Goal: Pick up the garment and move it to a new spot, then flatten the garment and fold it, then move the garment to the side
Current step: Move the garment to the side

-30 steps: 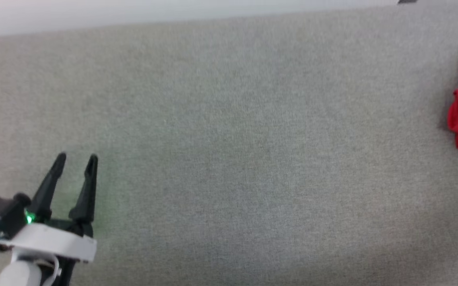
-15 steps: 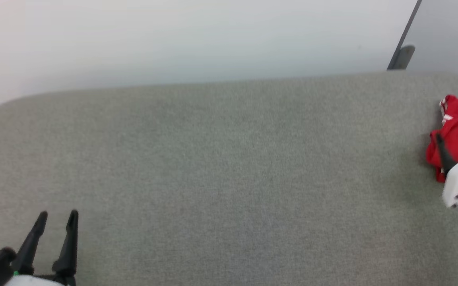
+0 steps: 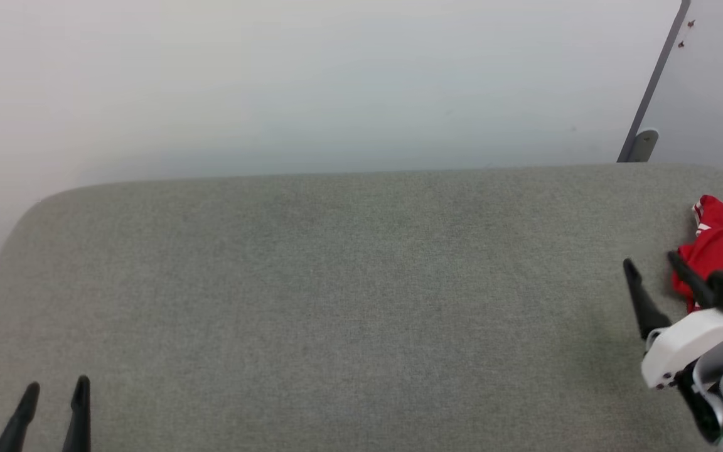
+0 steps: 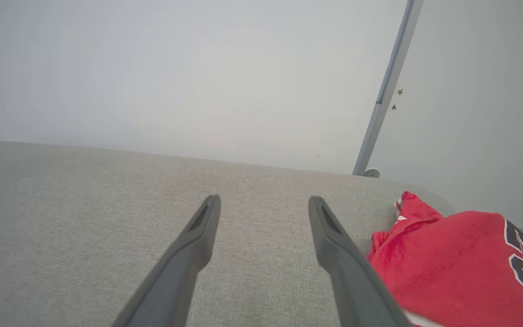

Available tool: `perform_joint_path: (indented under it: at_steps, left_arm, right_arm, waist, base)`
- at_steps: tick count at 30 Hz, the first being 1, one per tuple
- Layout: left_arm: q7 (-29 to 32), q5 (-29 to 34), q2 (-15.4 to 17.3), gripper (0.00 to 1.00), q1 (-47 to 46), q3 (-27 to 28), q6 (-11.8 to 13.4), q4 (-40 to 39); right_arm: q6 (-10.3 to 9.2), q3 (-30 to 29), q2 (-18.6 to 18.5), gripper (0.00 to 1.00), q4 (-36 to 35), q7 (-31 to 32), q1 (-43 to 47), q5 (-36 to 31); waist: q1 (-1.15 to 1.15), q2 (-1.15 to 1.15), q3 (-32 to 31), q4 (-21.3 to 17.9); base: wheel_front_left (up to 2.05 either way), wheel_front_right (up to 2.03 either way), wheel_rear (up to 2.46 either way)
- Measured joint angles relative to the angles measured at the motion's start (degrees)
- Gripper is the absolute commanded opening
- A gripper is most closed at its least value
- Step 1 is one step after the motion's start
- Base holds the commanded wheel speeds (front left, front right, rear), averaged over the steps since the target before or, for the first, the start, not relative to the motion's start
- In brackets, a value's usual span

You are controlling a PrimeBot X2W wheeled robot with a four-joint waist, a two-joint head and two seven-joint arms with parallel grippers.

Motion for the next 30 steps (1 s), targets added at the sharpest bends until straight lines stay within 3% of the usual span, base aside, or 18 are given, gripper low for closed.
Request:
perform_joint_path:
  at_steps: [16,30]
  left_arm:
    - [0.00,0.18,-0.58,1.00,3.28,2.54,0.00,0.71]
    - [0.00,-1.08,1.51,1.00,3.97,0.81,0.00,0.14]
  right_arm:
    - [0.00,-8.49,7.50,1.00,-15.70,-0.02,16.98,-6.66]
    - [0.00,-9.55,10.26,1.00,-20.09,0.62,21.75,-8.90]
  waist:
    - [0.00,0.00,-1.33,0.24]
    - [0.00,0.00,-1.14,-0.54]
  base:
    - [0.00,0.00,0.00]
    - [0.00,0.00,0.00]
